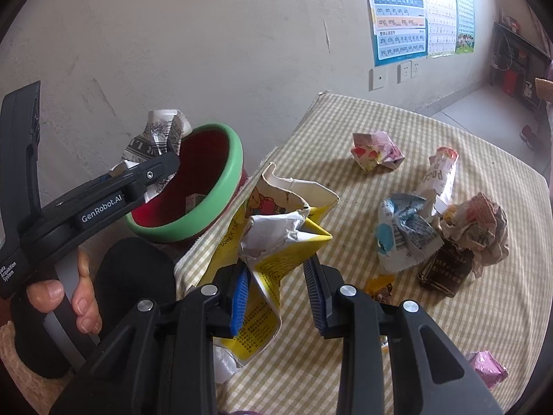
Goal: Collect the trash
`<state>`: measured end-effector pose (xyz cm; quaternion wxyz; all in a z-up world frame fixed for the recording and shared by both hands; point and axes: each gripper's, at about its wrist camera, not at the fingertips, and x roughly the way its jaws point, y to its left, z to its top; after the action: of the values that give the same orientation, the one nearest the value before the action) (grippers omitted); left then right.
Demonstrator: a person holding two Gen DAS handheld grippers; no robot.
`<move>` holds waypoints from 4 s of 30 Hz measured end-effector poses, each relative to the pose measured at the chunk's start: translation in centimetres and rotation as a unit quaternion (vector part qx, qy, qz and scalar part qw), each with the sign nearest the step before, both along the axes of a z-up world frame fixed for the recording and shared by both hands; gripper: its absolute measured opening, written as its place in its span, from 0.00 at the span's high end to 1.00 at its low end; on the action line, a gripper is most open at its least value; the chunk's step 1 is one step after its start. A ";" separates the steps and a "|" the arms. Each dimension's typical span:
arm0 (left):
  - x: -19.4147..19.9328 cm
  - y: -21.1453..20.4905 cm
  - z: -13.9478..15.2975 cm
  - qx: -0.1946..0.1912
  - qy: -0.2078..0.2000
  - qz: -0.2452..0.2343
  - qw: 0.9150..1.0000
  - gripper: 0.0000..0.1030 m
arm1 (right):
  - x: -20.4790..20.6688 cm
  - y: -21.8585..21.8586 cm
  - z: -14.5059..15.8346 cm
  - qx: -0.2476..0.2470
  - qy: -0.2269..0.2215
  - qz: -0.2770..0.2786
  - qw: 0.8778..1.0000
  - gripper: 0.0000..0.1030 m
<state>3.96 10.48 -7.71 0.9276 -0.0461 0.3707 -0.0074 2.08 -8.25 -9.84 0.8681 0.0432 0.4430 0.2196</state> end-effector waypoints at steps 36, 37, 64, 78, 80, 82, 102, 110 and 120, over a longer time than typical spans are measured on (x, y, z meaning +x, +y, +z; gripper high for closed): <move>1.1 8.3 -1.5 0.017 0.029 0.078 0.996 0.49 | 2.9 6.6 -0.5 0.009 0.008 0.058 0.998 0.71; 1.2 8.6 -1.6 0.018 0.031 0.082 0.996 0.49 | 3.0 6.6 -0.6 0.009 0.008 0.058 0.998 0.71; 3.4 13.6 -4.8 0.028 0.073 0.113 0.990 0.49 | 8.3 14.0 0.0 0.029 0.010 0.091 0.995 0.71; 2.7 14.1 -4.2 0.029 0.072 0.132 0.988 0.31 | 7.4 12.9 1.4 0.036 -0.019 0.067 0.997 0.51; 2.5 13.4 -3.6 0.028 0.065 0.127 0.989 0.31 | 6.1 10.9 1.5 0.023 -0.024 0.056 0.998 0.49; 2.3 12.6 -2.9 0.025 0.056 0.121 0.991 0.31 | 4.9 8.8 1.5 0.011 -0.024 0.042 0.999 0.48; 0.1 -5.8 -2.8 -0.016 0.090 -0.090 0.992 0.31 | -8.4 -17.1 -8.1 -0.021 0.176 -0.226 0.958 0.42; -1.6 -12.2 -4.0 0.004 0.114 -0.167 0.979 0.31 | -6.1 -16.3 -7.2 0.033 0.133 -0.196 0.971 0.74; -0.5 -18.7 -7.8 0.001 0.170 -0.226 0.959 0.34 | -5.7 -16.6 -6.6 0.031 0.083 -0.191 0.978 0.74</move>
<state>3.47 -8.19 -15.52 0.8253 0.0390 0.5233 -0.2085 -3.65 -24.90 -16.43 0.8527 0.1723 0.4896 0.0587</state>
